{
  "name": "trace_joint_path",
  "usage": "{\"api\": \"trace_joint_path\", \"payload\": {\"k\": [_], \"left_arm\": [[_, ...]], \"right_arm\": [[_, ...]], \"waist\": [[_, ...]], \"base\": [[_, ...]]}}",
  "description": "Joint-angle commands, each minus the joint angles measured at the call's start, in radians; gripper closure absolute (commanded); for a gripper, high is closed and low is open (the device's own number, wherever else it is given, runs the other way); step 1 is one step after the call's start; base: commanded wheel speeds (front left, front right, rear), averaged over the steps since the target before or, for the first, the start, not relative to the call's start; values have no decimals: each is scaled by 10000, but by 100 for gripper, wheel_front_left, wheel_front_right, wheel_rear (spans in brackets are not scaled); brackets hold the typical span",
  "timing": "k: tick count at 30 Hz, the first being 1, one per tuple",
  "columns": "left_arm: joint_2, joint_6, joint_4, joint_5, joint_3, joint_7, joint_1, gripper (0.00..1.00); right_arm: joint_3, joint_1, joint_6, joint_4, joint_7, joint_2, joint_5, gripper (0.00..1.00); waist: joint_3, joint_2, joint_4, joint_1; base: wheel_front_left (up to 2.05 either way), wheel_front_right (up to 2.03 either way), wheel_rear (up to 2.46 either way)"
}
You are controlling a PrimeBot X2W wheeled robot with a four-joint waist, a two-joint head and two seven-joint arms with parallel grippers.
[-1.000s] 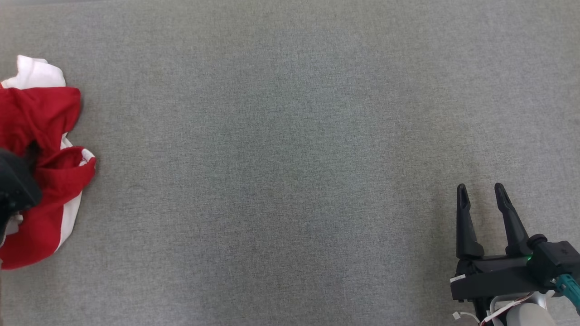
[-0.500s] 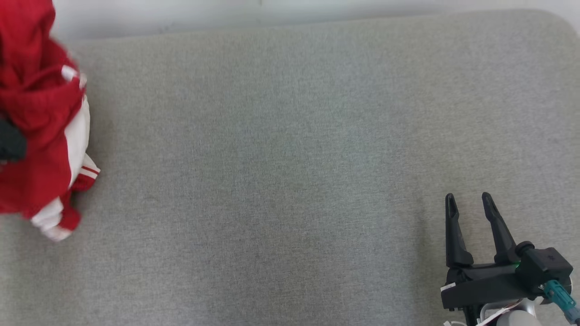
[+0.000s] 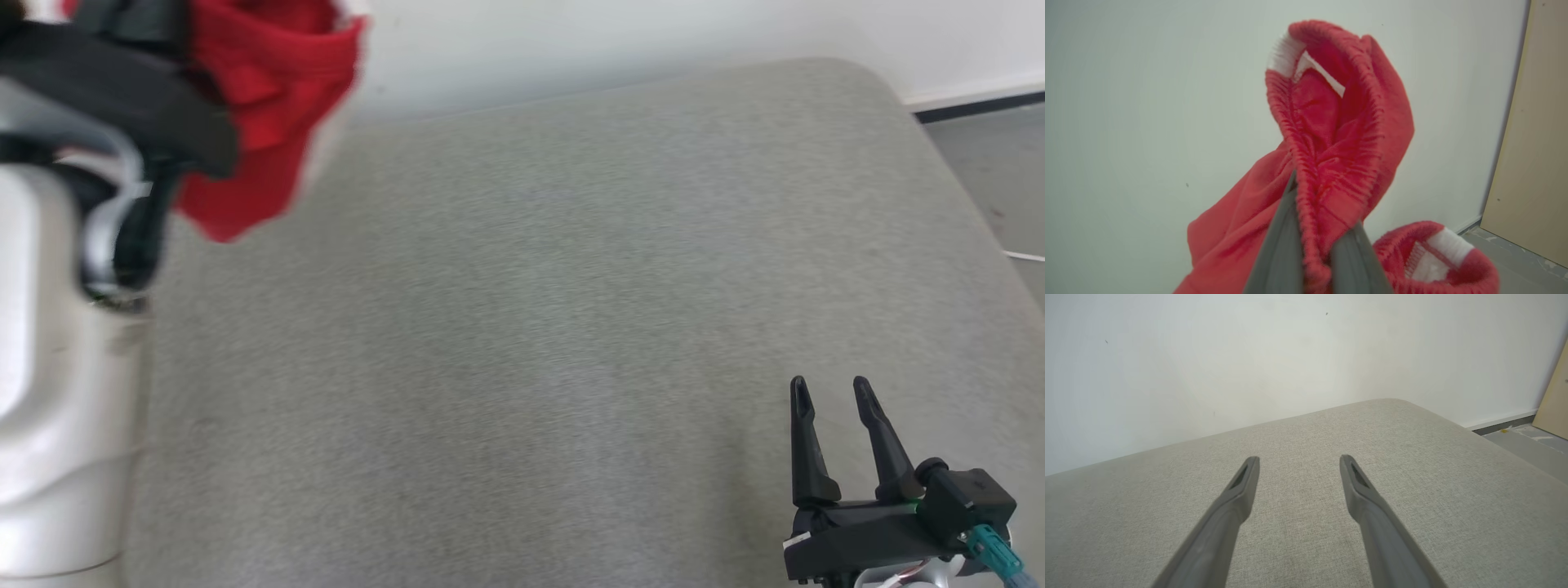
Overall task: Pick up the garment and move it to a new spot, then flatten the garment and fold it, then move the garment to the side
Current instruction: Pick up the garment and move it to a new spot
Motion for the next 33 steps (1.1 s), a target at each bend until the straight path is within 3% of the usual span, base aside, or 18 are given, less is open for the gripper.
{"api": "trace_joint_path", "payload": {"k": [1, 8, 15, 21, 33], "left_arm": [[-259, -10, -23, -107, -195, 2, -265, 100], [-1594, -84, 678, -369, -1217, -343, -850, 100], [-2180, -124, 1479, -844, -1941, -1211, -284, 100], [-2220, -25, 2483, -1045, -2101, -1992, 962, 100], [-1125, 317, 4157, -1391, -1216, -3477, 3653, 100]], "right_arm": [[28, 119, 30, 38, -9, 28, 68, 0], [329, -41, 30, 101, -10, 35, 539, 0], [253, -37, 30, 130, -8, 37, 644, 0], [143, -149, 30, 182, -10, 35, 511, 0], [252, -166, 30, 338, -8, 30, 198, 0]], "waist": [[-300, 0, -794, 1], [-11, 0, -1803, 1], [321, 0, -2070, 1], [496, 0, -1641, 1], [185, 0, -578, 1]], "base": [[0, 0, 0], [0, 0, 0], [0, 0, 0], [0, 0, 0], [0, 0, 0]]}}
